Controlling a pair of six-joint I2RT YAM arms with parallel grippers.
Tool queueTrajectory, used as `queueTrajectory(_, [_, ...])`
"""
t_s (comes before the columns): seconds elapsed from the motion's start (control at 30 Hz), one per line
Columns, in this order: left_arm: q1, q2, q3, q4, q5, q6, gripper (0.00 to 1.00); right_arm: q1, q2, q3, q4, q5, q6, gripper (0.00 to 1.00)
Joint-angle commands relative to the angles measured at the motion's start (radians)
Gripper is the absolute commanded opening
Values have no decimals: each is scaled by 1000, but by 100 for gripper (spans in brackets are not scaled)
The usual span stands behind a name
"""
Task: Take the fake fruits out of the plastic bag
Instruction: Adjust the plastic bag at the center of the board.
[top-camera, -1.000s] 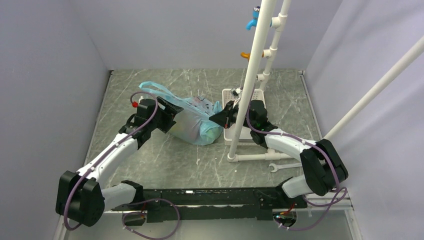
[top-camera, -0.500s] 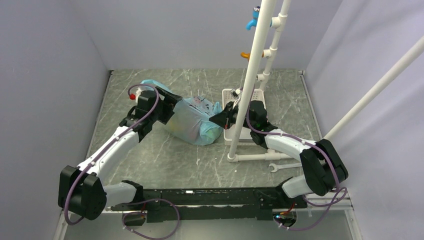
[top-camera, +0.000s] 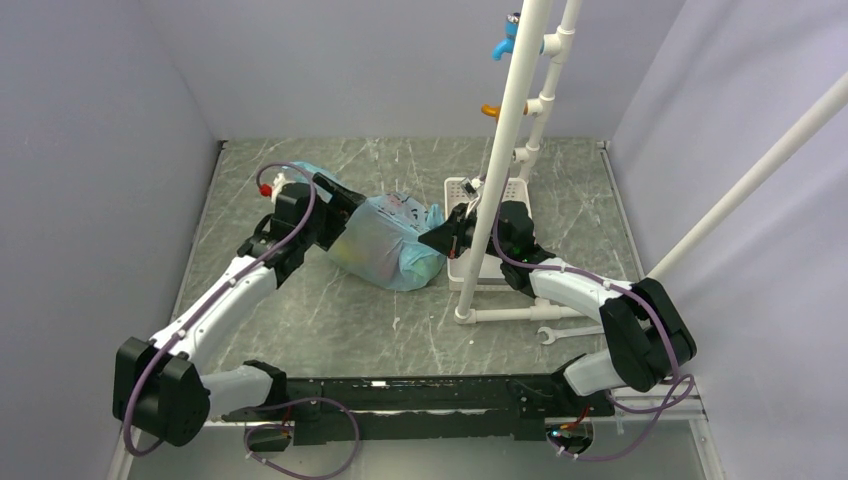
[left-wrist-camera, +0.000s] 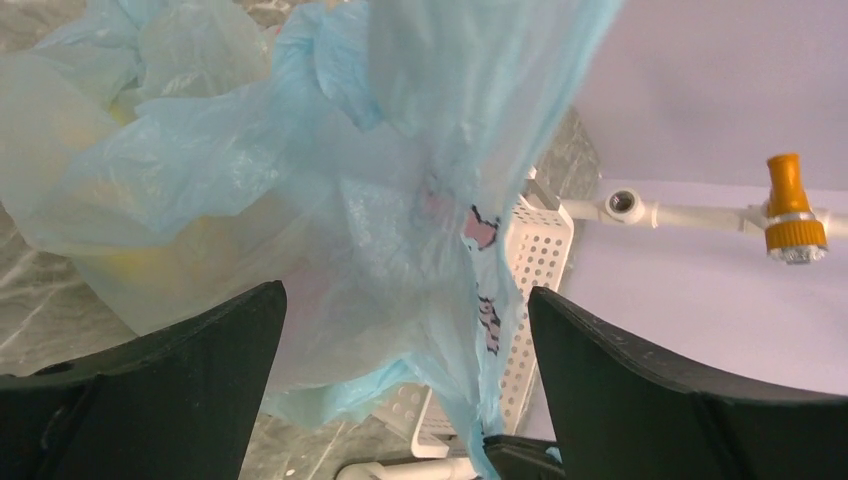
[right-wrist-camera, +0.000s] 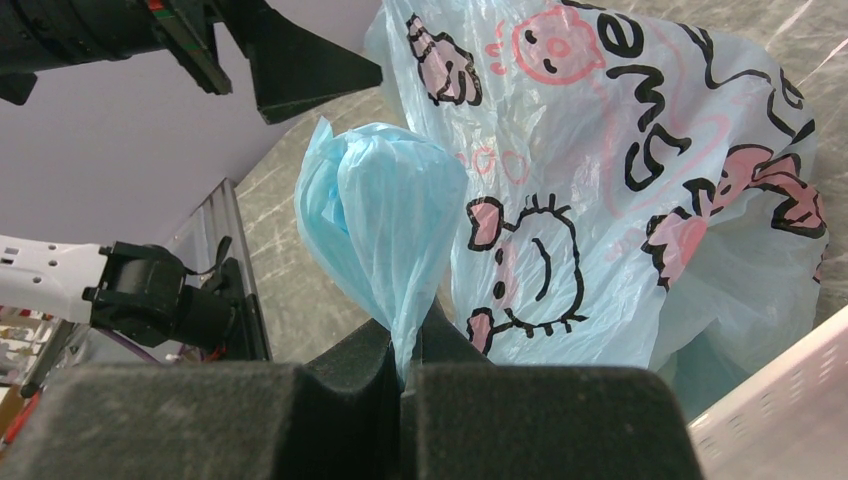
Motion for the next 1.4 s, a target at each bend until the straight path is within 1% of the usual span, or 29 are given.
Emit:
queueTrajectory(0.0, [-5,-95,-43,46,-10,60,97,6,-34,-5,30,2,-22,0])
queueTrajectory(0.17, [-5,-147,-138,153,7,35,87,6,-32,-5,38,-1,-20,0])
queueTrajectory(0.23, [-4,-138,-133,158,6,39,84,9,-29,-2,35,1,-18,0])
queueTrajectory(0.33, [-4,-74,-85,120,1,48,80,10,-35,-9,42,3,-15,0])
queueTrajectory(0.4, [-2,-43,-61,128,13,56,80,12,-38,-12,42,3,-17,0])
queueTrajectory(0.53, [-2,-11,-62,171,23,47,80,12,-50,-19,27,9,-31,0])
queueTrajectory(0.67, [-3,17,-34,174,30,53,82,13,-54,-15,13,16,-44,0])
queueTrajectory(0.8, [-3,18,-27,170,48,51,87,13,-49,-16,21,11,-42,0])
queueTrajectory(1.0, [-4,-15,-43,167,33,57,89,13,-38,-19,37,5,-35,0])
queueTrajectory(1.13, [-4,11,-14,141,19,59,88,14,-36,-17,40,3,-32,0])
queueTrajectory(1.3, [-4,47,-17,158,36,42,82,14,-44,-20,37,10,-33,0])
queueTrajectory(1.37, [-4,54,-24,169,37,34,78,14,-45,-22,41,10,-31,0])
